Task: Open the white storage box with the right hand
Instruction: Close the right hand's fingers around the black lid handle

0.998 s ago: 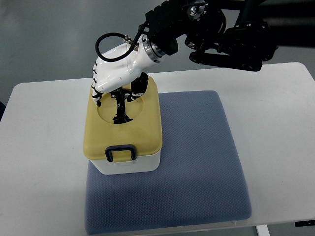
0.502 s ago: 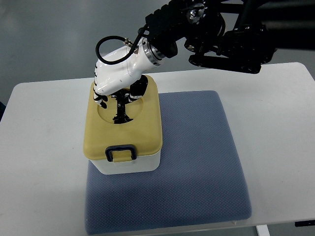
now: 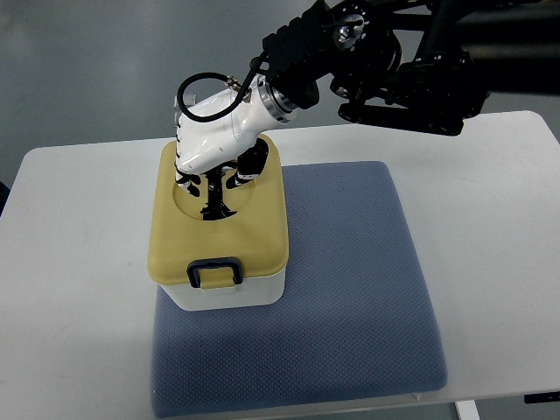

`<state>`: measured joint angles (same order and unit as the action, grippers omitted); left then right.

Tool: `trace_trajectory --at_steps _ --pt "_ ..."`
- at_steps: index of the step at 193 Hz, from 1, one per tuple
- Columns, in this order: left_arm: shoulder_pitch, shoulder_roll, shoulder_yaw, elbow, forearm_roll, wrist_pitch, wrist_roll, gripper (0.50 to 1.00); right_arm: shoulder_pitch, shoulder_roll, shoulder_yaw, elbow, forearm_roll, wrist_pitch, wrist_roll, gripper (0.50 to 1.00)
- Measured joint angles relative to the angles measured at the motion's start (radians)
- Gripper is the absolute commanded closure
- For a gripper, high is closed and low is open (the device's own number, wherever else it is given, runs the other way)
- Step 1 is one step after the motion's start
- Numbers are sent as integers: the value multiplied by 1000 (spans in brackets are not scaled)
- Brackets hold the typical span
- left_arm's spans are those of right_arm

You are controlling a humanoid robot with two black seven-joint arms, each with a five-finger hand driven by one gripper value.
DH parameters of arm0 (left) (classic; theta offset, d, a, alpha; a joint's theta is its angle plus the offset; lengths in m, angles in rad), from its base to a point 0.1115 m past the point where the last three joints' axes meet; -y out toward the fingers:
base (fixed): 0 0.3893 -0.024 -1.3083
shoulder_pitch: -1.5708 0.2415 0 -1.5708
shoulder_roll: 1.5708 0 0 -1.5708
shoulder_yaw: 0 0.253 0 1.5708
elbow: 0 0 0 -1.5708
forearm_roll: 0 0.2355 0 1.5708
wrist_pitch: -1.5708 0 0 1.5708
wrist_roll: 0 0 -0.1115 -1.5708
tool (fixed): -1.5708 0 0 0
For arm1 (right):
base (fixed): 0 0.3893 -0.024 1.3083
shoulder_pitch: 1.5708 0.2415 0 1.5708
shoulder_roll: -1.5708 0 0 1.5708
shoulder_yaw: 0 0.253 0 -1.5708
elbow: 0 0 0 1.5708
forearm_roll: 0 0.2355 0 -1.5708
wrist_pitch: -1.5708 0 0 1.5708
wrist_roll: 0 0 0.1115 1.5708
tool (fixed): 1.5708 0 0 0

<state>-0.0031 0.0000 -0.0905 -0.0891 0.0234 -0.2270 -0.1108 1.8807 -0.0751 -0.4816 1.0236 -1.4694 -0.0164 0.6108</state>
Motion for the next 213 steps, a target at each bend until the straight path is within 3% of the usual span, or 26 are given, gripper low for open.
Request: trace_trajectory --at_steps 187,213 --pt "0 0 0 0 0 0 0 500 0 9 -7 -1 -1 1 0 920" --pt "0 0 0 0 0 0 0 500 0 11 -25 -1 -12 1 0 953"
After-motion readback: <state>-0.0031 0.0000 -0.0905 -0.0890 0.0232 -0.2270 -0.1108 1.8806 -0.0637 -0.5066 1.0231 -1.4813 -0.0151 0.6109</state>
